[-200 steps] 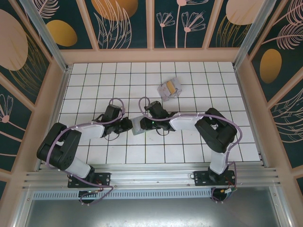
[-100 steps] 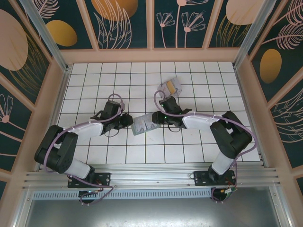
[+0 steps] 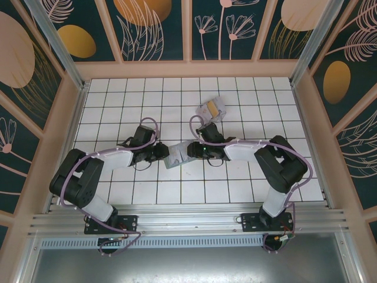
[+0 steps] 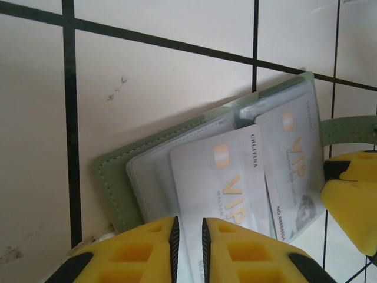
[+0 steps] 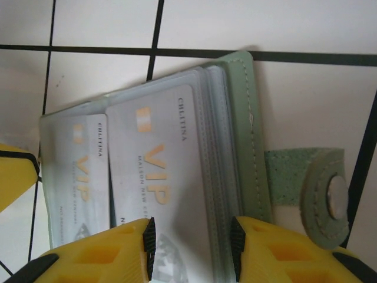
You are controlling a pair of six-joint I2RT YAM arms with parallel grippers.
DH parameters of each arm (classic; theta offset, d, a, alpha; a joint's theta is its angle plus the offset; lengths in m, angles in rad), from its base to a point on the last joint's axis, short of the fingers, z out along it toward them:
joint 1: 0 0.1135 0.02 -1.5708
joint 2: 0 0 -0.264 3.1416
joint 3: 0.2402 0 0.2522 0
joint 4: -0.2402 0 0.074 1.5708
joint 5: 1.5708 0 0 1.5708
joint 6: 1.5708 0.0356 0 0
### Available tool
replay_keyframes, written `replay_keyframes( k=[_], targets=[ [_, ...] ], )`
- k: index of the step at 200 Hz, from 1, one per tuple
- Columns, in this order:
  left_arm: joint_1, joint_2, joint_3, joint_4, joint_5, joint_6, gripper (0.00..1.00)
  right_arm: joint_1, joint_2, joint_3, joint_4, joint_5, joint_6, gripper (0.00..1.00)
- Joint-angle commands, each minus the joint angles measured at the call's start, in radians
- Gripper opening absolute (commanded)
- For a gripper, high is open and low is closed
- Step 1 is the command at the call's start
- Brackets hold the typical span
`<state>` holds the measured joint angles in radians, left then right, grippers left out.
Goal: Put the credit cards into the card holder
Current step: Flip over the card slot in the card holder.
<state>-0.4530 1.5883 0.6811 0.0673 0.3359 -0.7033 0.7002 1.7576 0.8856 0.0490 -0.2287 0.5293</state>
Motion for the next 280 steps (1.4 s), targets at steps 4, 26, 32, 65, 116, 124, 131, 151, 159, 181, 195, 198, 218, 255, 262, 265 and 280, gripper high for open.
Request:
replay_keyframes(
  k=[4, 26, 32, 65, 116, 124, 131, 151, 159, 181, 195, 198, 218, 255, 262, 265, 280],
  targets=[
    [-0.007, 0.023, 0.009, 0.025, 0.021, -0.004, 0.22, 0.001, 0.019, 0.009, 0.024, -0.026, 0.001, 0.41],
    [-0.007, 0.038, 0.004, 0.036, 0.024, -0.005, 0.22, 0.005, 0.019, 0.009, 0.045, -0.049, 0.011, 0.41],
    [-0.007, 0.041, 0.002, 0.041, 0.025, -0.005, 0.22, 0.006, 0.019, 0.012, 0.046, -0.051, 0.012, 0.41],
    [-0.009, 0.063, -0.009, 0.064, 0.033, -0.012, 0.22, 0.009, 0.013, 0.021, 0.068, -0.095, 0.025, 0.41],
    [-0.009, 0.064, -0.018, 0.065, 0.031, -0.011, 0.22, 0.011, -0.041, 0.026, 0.082, -0.115, 0.047, 0.41],
    [-0.009, 0.064, -0.019, 0.065, 0.031, -0.01, 0.22, 0.012, -0.048, 0.025, 0.083, -0.118, 0.05, 0.41],
    [-0.009, 0.064, -0.018, 0.065, 0.032, -0.01, 0.22, 0.012, -0.055, 0.025, 0.087, -0.123, 0.053, 0.41],
    [-0.009, 0.057, -0.019, 0.06, 0.03, -0.011, 0.22, 0.014, -0.069, 0.023, 0.105, -0.135, 0.067, 0.41],
    [-0.009, 0.048, -0.021, 0.055, 0.024, -0.009, 0.22, 0.015, -0.074, 0.025, 0.11, -0.14, 0.071, 0.41],
    [-0.009, 0.014, -0.024, 0.034, 0.004, -0.01, 0.22, 0.016, -0.078, 0.032, 0.121, -0.148, 0.078, 0.41],
    [-0.009, -0.007, -0.022, 0.013, -0.011, -0.009, 0.22, 0.018, -0.07, 0.033, 0.14, -0.171, 0.087, 0.41],
    [-0.009, -0.012, -0.02, 0.009, -0.015, -0.009, 0.22, 0.018, -0.069, 0.034, 0.142, -0.176, 0.089, 0.41],
    [-0.009, -0.035, -0.019, -0.021, -0.04, -0.005, 0.22, 0.029, -0.057, 0.046, 0.147, -0.189, 0.093, 0.41],
    [-0.009, -0.075, -0.028, -0.052, -0.084, -0.005, 0.23, 0.038, -0.059, 0.049, 0.14, -0.176, 0.09, 0.41],
    [-0.009, -0.078, -0.027, -0.059, -0.089, -0.004, 0.23, 0.038, -0.06, 0.046, 0.141, -0.175, 0.09, 0.41],
    [-0.009, -0.08, -0.026, -0.063, -0.092, -0.003, 0.23, 0.038, -0.06, 0.045, 0.141, -0.175, 0.09, 0.41],
    [-0.009, -0.086, -0.016, -0.08, -0.106, 0.003, 0.23, 0.04, -0.064, 0.047, 0.14, -0.176, 0.091, 0.41]
  ],
)
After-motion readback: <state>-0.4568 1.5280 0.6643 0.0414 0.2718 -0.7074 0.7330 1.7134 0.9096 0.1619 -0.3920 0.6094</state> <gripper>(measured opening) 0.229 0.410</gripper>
